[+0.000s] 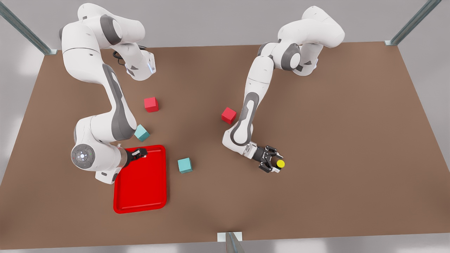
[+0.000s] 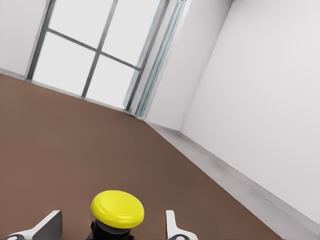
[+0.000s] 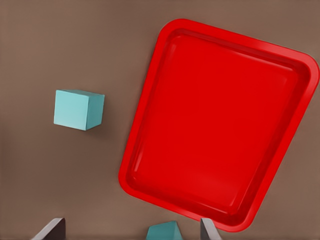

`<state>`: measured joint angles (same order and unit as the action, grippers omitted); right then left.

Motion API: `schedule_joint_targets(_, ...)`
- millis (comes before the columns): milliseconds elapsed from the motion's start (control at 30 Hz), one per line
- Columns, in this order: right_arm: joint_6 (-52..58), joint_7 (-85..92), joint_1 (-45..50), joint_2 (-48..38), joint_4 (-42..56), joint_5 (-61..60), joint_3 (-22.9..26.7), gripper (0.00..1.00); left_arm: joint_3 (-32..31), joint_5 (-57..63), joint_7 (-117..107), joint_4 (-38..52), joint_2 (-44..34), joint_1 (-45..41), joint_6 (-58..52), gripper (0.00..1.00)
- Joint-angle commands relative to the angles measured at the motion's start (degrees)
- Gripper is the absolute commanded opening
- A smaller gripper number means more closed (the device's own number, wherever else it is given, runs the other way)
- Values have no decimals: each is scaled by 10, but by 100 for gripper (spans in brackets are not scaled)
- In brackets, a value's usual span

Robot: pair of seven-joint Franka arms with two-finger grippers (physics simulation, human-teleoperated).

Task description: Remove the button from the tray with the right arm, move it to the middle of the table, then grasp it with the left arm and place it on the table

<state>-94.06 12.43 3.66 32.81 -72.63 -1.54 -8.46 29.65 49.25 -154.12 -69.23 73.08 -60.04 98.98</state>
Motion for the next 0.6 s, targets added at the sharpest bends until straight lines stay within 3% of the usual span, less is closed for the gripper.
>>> schedule_joint_targets(0, 0, 24, -1, 0, 0, 0, 0, 100, 1, 2, -116, -1, -2, -1, -3, 100)
schedule_joint_targets(267, 8, 18, 8, -9, 5, 0, -4, 100, 8, 22, -112, -1, -11, -2, -5, 100)
schedule_joint_targets(367, 106, -223, 31, -55, 21, 10, -4, 100, 11, 28, -112, -13, -17, -3, -11, 100)
schedule_joint_targets(467, 121, -436, 54, -56, 26, 126, -8, 100, 17, 32, -91, -19, -43, -6, -17, 100)
schedule_joint_targets(567, 148, -433, 28, -85, 23, 131, -8, 100, 16, 52, -4, -63, -108, -8, -18, 100)
